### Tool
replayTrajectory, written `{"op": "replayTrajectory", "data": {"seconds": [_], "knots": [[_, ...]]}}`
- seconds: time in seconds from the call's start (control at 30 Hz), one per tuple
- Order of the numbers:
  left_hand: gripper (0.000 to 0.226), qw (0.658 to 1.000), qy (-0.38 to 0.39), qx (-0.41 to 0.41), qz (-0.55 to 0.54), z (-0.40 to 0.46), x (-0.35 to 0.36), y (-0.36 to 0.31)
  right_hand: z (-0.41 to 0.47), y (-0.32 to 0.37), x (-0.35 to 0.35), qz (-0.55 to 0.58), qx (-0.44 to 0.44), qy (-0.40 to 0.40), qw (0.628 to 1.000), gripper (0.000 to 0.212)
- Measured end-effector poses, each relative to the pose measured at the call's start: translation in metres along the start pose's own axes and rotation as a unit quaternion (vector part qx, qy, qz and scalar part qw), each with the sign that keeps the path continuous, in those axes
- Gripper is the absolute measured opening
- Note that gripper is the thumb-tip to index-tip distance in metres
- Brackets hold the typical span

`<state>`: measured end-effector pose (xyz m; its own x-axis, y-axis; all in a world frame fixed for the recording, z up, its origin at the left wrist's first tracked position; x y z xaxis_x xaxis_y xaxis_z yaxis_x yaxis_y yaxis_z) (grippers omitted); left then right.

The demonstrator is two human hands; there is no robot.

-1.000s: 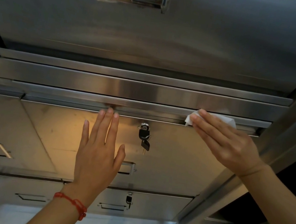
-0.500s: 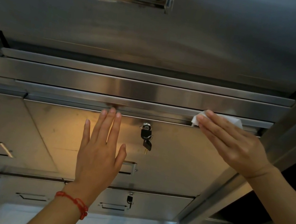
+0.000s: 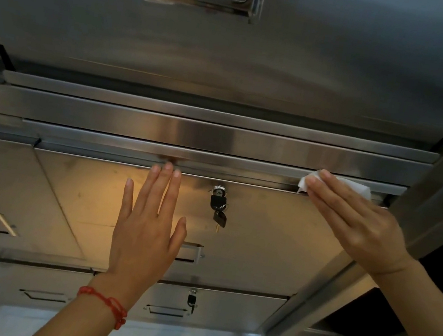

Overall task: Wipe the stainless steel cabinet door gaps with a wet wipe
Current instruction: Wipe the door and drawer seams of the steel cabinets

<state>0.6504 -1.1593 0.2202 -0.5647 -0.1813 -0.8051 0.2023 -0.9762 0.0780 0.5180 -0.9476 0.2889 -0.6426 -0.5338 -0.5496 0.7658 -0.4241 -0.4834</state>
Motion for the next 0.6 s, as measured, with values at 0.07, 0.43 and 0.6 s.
{"op": "replayTrajectory", "data": {"seconds": [0.07,0.43,0.6], "knots": [[0.062,1.000,-0.004,-0.001,-0.002,0.000,0.000,-0.001,0.003,0.004,0.002,0.002,-0.008,-0.003,1.000,0.027],[0.061,1.000,-0.015,0.005,-0.001,0.001,0.000,0.000,-0.002,-0.002,0.000,-0.004,-0.001,0.005,1.000,0.028],[0.062,1.000,-0.019,-0.006,-0.001,0.000,0.001,-0.003,0.001,-0.003,0.002,0.003,-0.015,0.021,1.000,0.029]]}}
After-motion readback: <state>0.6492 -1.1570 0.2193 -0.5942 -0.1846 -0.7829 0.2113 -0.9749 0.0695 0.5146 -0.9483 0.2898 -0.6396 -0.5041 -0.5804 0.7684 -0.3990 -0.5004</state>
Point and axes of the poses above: each hand's wrist, its own z-axis towards the middle knuckle, its own x-axis out of the palm, y = z × x, the point moved 6 cm from there along z, towards the middle knuckle, and after that the axes turned 15 degrees about x, right-handed, at the moved point
